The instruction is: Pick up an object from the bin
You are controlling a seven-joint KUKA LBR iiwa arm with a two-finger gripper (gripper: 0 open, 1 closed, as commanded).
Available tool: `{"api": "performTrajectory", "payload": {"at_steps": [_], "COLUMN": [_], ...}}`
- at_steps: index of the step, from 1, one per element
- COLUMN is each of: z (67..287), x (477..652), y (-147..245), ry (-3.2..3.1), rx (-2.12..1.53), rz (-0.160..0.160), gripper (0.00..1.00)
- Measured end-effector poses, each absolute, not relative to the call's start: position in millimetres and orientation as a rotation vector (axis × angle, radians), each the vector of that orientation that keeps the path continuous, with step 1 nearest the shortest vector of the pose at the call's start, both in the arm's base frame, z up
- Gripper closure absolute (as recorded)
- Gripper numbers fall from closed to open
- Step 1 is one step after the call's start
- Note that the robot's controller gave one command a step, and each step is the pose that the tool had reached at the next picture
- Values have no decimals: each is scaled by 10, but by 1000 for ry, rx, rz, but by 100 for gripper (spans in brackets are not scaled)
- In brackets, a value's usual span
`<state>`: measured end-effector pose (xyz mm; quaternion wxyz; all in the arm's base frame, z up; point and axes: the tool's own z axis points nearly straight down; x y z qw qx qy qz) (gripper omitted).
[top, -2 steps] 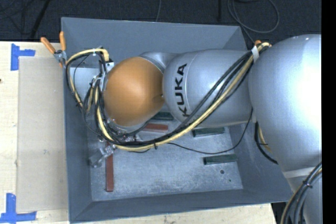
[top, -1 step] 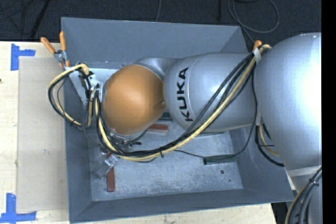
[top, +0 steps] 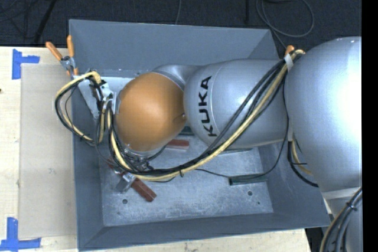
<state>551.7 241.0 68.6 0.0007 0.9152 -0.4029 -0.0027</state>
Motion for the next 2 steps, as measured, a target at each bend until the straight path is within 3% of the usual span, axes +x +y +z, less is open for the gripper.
{"api": "performTrajectory", "payload": {"at_steps": [1, 2], "z": [1418, 1919], "x": [5525, 5528], "y": [2427, 2444], "ry": [-1278, -1288], "rx": [2875, 2870], "rz": [3, 1], "gripper": [100, 100]}}
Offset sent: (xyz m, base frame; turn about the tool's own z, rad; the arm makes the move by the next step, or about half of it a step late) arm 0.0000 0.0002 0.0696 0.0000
